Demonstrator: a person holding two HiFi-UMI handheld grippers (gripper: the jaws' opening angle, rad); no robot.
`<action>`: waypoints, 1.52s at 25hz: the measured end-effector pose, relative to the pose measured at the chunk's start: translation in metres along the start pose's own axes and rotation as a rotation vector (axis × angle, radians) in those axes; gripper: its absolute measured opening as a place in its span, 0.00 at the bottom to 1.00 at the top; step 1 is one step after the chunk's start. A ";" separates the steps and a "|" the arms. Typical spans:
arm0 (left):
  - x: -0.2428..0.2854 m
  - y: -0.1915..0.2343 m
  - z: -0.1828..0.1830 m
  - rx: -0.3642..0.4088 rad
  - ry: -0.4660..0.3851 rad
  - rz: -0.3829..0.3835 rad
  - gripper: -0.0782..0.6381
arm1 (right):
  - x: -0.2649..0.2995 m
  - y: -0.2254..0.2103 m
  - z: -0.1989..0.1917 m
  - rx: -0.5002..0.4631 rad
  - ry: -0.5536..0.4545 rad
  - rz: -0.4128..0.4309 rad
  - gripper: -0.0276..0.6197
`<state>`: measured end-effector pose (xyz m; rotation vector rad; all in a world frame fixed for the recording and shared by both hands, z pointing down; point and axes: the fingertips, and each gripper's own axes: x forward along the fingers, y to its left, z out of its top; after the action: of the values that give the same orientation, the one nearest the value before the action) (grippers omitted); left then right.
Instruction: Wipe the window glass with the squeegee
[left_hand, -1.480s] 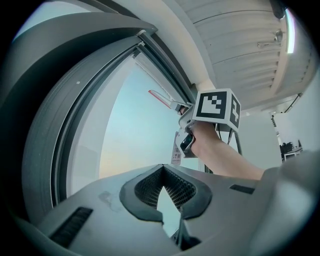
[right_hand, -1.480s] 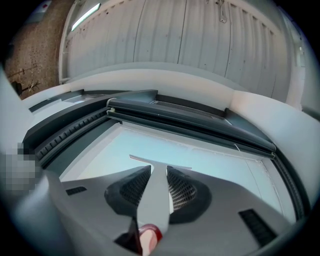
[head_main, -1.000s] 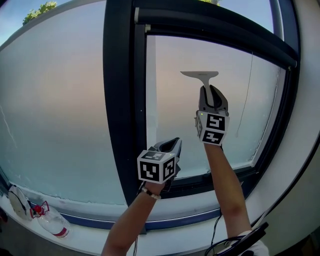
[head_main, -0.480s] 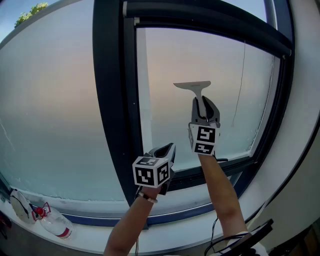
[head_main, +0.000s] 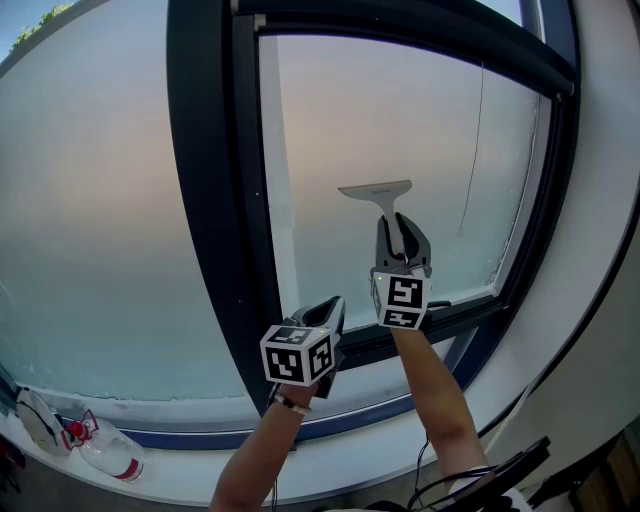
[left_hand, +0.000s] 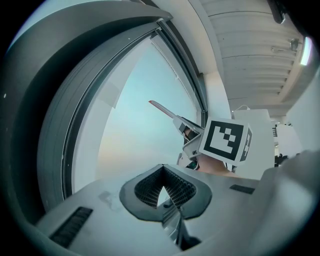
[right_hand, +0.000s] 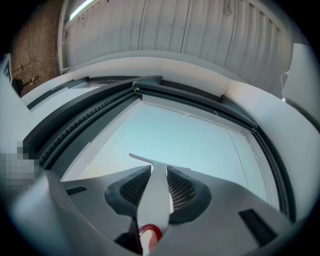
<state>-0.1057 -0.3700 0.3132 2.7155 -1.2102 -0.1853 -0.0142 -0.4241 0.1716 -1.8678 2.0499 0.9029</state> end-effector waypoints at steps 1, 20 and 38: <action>0.000 0.000 -0.004 -0.002 0.005 -0.004 0.11 | -0.003 0.001 -0.006 -0.003 0.004 -0.002 0.18; 0.011 0.022 -0.094 -0.130 0.102 0.038 0.11 | -0.091 0.040 -0.127 -0.019 0.159 0.027 0.18; 0.016 0.036 -0.174 -0.204 0.225 0.109 0.11 | -0.162 0.069 -0.233 -0.010 0.321 0.059 0.18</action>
<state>-0.0903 -0.3884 0.4895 2.4145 -1.1979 0.0108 0.0014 -0.4242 0.4629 -2.0816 2.2944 0.6601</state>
